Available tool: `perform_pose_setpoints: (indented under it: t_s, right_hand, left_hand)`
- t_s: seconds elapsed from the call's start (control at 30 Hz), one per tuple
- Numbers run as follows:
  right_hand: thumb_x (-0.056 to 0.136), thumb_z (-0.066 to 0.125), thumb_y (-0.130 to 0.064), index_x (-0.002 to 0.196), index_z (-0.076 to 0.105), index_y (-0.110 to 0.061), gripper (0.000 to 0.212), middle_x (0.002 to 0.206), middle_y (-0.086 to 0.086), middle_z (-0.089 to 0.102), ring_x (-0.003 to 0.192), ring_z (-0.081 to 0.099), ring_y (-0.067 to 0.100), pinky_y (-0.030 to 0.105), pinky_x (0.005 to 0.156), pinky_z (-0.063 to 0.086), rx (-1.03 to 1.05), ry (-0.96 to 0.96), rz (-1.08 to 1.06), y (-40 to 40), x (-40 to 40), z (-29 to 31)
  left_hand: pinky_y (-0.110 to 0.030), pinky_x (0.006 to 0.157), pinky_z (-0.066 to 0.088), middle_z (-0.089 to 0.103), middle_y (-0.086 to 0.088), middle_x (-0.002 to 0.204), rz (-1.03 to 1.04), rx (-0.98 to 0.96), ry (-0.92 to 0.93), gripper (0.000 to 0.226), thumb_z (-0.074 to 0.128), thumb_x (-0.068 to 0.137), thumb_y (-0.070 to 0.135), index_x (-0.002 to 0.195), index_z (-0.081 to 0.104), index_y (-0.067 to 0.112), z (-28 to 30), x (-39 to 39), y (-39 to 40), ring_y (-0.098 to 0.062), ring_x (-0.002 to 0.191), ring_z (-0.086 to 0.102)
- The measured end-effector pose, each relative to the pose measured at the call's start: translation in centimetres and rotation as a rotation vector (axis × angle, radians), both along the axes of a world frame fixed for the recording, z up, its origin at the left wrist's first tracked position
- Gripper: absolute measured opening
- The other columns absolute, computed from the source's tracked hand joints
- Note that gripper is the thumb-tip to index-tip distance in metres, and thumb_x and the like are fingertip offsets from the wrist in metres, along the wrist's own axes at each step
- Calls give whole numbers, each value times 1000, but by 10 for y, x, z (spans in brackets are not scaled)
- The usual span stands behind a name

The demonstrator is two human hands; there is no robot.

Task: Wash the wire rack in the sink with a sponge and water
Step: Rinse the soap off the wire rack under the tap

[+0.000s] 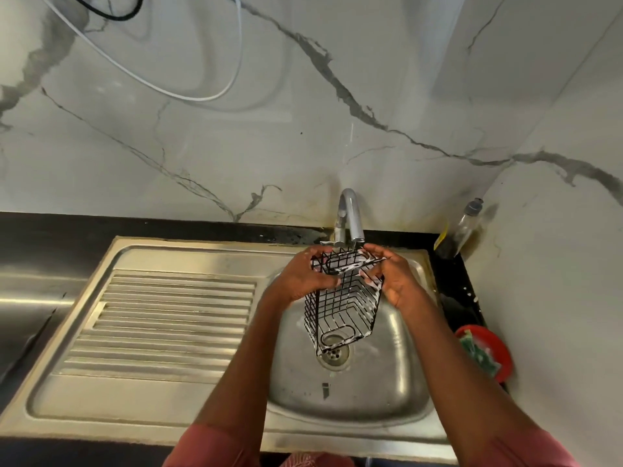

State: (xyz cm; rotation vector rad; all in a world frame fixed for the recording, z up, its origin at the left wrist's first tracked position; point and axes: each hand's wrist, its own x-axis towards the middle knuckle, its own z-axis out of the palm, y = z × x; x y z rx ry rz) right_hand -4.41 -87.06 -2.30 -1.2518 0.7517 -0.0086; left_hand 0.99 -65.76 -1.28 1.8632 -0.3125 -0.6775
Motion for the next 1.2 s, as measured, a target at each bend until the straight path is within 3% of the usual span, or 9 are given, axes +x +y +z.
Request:
perform_pose_setpoints:
  t_s: [0.07,0.17,0.27,0.4,0.6,0.73,0.97,1.03,1.2]
  right_hand:
    - [77,42,27,112,74,-13,63,110,9,73,75,70,16,33,68,58,-10,1,-39,3,9,4]
    - [83,54,20,110,75,-20,52,115,10,74,92,70,23,35,75,60,-81,-21,-77,4,15,0]
    - [84,62,16,113,74,-23,50,111,2,74,95,72,19,39,83,61,-169,-25,-82,2,3,1]
    - [78,60,24,114,74,-24,62,109,-5,72,95,67,14,33,72,57,-216,6,-66,-3,-21,3]
    - [83,62,16,85,72,-16,34,98,14,73,86,66,24,18,46,44,-168,54,-175,-15,-41,8]
    - [82,64,16,87,70,-7,24,90,12,68,82,61,22,20,54,43,-216,61,-289,-9,-42,18]
    - [72,75,16,99,70,-2,32,93,2,66,82,58,13,26,62,41,-262,91,-226,-1,-48,26]
    - [71,77,15,100,71,0,34,94,4,67,80,59,10,26,61,41,-272,82,-192,1,-50,28]
    - [73,82,6,95,71,-12,31,96,2,70,91,62,15,31,73,42,-184,80,-110,2,-53,32]
  left_hand:
    - [-36,103,54,68,-1,130,74,-24,8,84,97,65,25,139,59,27,2,2,-6,-16,110,69]
    - [-40,106,54,68,3,131,125,-17,-35,95,99,50,38,137,60,31,-3,3,-15,-19,119,66]
    - [-40,101,58,65,6,130,83,-44,-43,87,97,56,24,133,60,36,-3,2,-19,-16,119,64]
    - [-28,88,61,51,5,146,-79,-31,-49,71,84,75,-4,130,66,36,-1,9,-23,-11,114,62]
    - [-4,63,50,47,4,155,-59,45,-137,63,78,81,-8,128,67,32,3,8,-48,9,81,58]
    - [3,54,40,48,-1,155,97,60,-236,56,72,89,-5,135,63,24,-2,-8,-64,28,75,53]
    - [3,70,40,46,1,158,64,86,-217,60,68,93,-1,146,53,23,-6,-20,-62,12,92,58]
    - [-4,86,39,47,1,156,60,85,-223,56,70,94,4,145,54,21,-5,-23,-61,-3,116,61]
    - [-8,107,30,25,6,168,72,28,-153,72,70,95,4,158,39,22,-10,-28,-60,-16,148,33]
